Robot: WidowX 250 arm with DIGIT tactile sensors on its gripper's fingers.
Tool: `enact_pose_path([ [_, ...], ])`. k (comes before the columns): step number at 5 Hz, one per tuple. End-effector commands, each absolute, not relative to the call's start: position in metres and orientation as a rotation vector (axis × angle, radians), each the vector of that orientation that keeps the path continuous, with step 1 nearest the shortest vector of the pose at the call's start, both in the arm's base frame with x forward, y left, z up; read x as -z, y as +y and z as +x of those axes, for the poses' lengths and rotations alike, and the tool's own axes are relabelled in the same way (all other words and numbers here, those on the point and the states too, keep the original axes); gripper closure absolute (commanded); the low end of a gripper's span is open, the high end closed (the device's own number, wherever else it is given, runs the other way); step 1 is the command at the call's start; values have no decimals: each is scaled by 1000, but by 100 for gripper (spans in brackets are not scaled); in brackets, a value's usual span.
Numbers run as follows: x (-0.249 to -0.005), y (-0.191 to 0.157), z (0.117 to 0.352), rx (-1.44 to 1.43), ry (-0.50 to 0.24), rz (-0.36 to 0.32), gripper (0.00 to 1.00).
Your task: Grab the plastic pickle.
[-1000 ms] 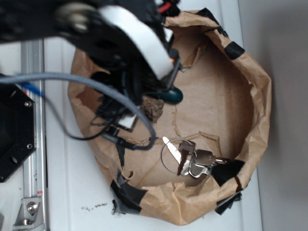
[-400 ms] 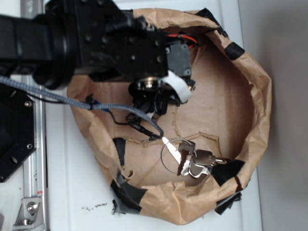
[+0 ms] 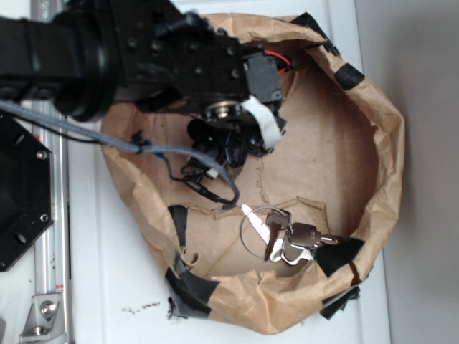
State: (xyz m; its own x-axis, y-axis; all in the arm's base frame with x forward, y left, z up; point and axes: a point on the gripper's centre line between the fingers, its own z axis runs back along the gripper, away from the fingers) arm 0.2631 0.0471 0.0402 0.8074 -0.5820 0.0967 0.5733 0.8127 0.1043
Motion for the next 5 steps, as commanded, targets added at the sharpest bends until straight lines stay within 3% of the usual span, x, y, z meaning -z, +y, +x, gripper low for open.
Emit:
enact_pose_path([
  [1, -29, 30, 258, 790, -89, -132, 0],
  [2, -41, 26, 252, 830, -138, -129, 0],
  [3, -49, 30, 246, 815, -144, -75, 0],
  [4, -53, 36, 239, 805, -143, -61, 0],
  [5, -40, 36, 237, 807, -85, 22, 0],
])
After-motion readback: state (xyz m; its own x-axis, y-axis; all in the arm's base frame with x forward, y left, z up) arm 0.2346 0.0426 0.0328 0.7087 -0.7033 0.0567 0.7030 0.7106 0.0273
